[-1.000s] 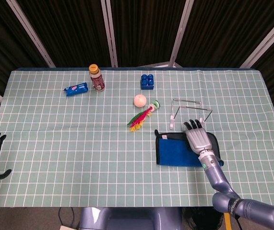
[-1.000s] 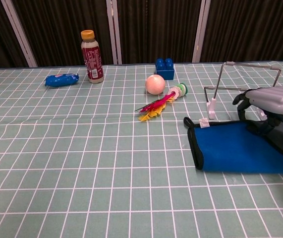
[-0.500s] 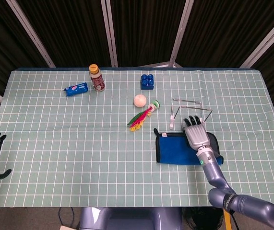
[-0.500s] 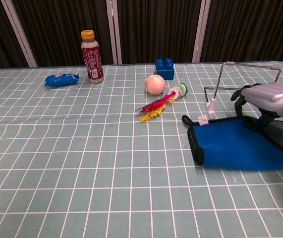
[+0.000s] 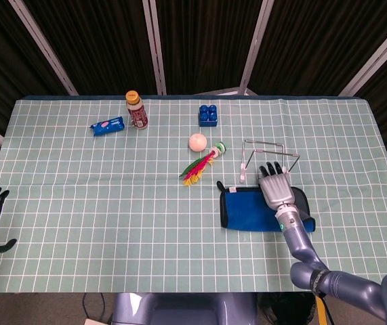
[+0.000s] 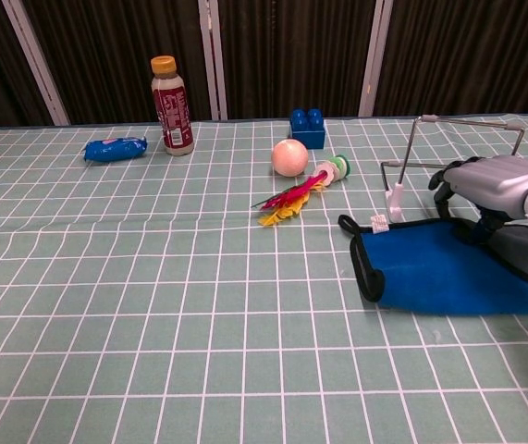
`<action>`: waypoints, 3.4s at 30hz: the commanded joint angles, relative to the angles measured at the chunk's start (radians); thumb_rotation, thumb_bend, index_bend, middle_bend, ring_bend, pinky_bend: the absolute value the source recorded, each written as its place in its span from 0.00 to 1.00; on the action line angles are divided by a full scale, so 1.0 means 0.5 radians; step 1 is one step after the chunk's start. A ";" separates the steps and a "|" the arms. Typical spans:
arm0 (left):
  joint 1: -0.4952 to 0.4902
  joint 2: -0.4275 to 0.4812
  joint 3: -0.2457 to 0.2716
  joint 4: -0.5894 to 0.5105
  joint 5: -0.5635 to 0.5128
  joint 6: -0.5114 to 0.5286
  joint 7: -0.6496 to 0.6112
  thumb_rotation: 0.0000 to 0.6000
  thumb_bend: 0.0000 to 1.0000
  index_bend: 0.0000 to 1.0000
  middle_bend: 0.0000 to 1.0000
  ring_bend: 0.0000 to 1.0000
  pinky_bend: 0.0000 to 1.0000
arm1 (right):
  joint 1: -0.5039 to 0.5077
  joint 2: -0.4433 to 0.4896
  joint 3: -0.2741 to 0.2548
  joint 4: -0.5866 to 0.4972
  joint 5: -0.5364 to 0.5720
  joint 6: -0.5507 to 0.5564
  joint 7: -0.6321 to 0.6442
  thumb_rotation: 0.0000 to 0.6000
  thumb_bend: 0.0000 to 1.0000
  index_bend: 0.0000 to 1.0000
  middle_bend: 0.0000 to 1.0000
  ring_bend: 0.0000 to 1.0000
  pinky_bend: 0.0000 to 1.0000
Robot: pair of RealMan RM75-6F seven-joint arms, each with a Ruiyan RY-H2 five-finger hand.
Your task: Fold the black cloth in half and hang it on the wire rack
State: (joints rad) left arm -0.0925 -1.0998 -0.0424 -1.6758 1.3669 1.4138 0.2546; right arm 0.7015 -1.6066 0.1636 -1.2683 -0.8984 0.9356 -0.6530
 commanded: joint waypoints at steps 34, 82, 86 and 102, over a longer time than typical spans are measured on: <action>0.033 0.043 0.048 -0.051 0.131 0.082 -0.065 1.00 0.00 0.00 0.00 0.00 0.00 | -0.393 0.590 -0.438 -0.659 -0.782 0.459 0.259 1.00 0.03 0.34 0.03 0.00 0.00; 0.025 0.016 0.040 -0.042 0.105 0.056 -0.014 1.00 0.00 0.00 0.00 0.00 0.00 | -0.546 0.119 -0.397 0.472 -1.304 0.555 0.604 1.00 0.43 0.55 0.12 0.00 0.08; 0.024 0.014 0.039 -0.040 0.098 0.051 -0.013 1.00 0.00 0.00 0.00 0.00 0.00 | -0.520 0.138 -0.283 0.383 -1.127 0.409 0.751 1.00 0.43 0.56 0.12 0.00 0.09; 0.005 -0.013 0.028 -0.019 0.042 0.008 0.033 1.00 0.00 0.00 0.00 0.00 0.00 | -0.413 0.093 -0.001 0.467 -0.630 0.072 0.760 1.00 0.42 0.56 0.12 0.00 0.12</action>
State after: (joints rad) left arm -0.0899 -1.1059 -0.0283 -1.6856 1.3880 1.4181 0.2710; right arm 0.4930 -1.5572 0.1615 -1.0381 -1.2165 0.9750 -0.2732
